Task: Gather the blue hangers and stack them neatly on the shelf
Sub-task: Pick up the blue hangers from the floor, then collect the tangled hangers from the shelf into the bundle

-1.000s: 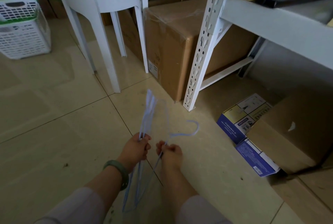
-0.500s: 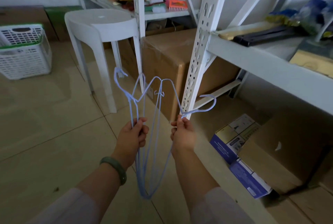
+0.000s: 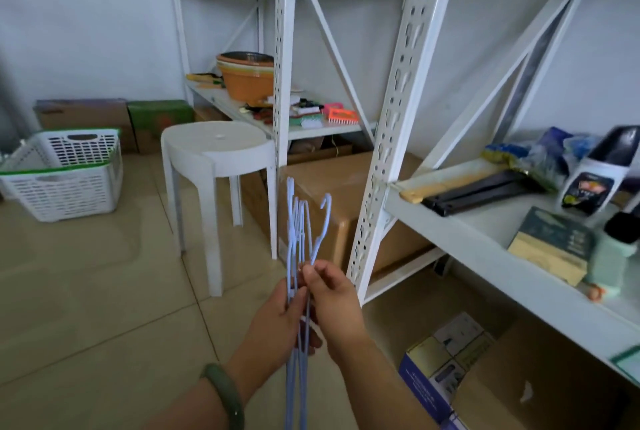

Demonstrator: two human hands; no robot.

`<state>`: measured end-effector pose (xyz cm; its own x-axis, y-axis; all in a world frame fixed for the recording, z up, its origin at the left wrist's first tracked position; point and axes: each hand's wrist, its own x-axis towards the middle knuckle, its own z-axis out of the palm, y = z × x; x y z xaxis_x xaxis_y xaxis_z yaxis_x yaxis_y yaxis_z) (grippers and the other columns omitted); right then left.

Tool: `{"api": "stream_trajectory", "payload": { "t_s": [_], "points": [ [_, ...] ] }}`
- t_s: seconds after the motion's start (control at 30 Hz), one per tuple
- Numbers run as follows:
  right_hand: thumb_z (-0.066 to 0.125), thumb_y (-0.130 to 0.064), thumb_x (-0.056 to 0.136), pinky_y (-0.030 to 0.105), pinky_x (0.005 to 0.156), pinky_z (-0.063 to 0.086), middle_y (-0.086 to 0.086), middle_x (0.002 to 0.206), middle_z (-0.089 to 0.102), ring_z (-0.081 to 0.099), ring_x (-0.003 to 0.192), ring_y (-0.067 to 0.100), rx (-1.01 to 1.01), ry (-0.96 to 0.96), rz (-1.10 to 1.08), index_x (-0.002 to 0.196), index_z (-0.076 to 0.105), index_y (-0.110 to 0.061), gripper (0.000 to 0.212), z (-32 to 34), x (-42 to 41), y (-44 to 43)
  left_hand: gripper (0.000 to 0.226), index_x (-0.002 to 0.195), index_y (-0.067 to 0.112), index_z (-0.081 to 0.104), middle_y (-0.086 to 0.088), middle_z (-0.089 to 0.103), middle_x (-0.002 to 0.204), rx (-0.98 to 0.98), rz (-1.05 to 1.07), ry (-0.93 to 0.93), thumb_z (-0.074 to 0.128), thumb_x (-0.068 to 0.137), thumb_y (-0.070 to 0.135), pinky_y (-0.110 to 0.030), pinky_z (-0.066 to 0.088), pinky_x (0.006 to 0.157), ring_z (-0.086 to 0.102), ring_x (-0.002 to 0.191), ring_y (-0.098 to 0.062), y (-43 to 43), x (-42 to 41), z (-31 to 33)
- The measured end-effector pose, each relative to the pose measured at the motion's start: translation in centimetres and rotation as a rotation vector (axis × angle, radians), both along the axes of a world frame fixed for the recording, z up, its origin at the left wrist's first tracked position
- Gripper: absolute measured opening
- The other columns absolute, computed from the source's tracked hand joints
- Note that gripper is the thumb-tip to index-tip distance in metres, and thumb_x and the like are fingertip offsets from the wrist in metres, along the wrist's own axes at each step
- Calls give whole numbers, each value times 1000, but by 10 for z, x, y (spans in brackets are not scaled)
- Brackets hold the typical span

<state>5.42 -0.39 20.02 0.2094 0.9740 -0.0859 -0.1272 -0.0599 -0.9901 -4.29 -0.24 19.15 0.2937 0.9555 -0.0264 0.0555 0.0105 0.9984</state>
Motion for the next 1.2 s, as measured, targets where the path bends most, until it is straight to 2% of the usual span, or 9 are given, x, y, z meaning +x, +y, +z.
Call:
{"api": "stream_trajectory", "payload": {
  "t_s": [0.1,0.23,0.33,0.43,0.7,0.8,0.97,1.1,1.2],
  "points": [
    [56,-27,91,23,38,41,6,62,55,48,39,13,45,-259,3,78,54,-6,25,26,7,8,21,102,9,53,-3,58,44,82,-11,40,35,101,21,-20,42,39,48,32,-12,1,0,22],
    [44,-59,81,26,67,43,-5,73,52,52,74,13,261,-879,-154,74,51,-19,42,59,21,26,28,78,4,48,-2,49,38,61,3,60,37,100,18,-26,31,36,37,26,-11,2,5,46],
    [45,-57,80,37,79,50,-5,83,55,56,88,18,382,-766,-107,83,52,-26,31,105,23,37,23,88,12,56,-3,48,36,76,25,93,36,100,16,-23,32,35,36,26,-9,0,15,73],
    [57,-27,86,42,73,50,11,74,56,55,74,19,448,-611,34,77,57,-11,18,163,25,46,23,92,27,57,-3,52,39,98,54,72,38,99,17,-21,37,38,42,28,-12,0,28,122],
    [61,-2,86,4,67,48,-15,63,70,64,69,-9,322,-341,244,74,70,-14,19,366,49,44,8,93,0,55,-14,58,45,-292,-80,-365,46,94,1,-24,45,34,55,32,-26,8,46,332],
    [62,-4,85,11,77,51,-2,81,73,68,83,2,337,-353,277,81,75,-8,14,449,49,33,14,80,-5,55,-18,58,50,-397,-206,-407,45,91,-6,-32,52,42,60,40,-30,10,41,422],
    [64,-6,84,36,97,52,3,89,72,67,100,23,356,-379,292,78,72,-25,22,584,49,7,13,93,-9,57,-25,68,66,-427,-344,-388,44,90,-9,-39,59,52,70,56,-34,-9,31,555],
    [57,1,88,22,88,53,-9,82,74,68,90,10,365,-379,297,82,71,-26,30,678,57,-22,20,97,0,63,-24,72,77,-444,-391,-358,46,89,-9,-41,60,59,72,66,-35,-26,28,639],
    [58,0,85,38,97,51,16,96,71,64,96,26,385,-344,233,84,71,-20,23,731,58,-45,17,92,2,67,-20,72,78,-442,-423,-323,51,90,-1,-39,59,61,73,72,-33,-39,31,691]
  ]
}}
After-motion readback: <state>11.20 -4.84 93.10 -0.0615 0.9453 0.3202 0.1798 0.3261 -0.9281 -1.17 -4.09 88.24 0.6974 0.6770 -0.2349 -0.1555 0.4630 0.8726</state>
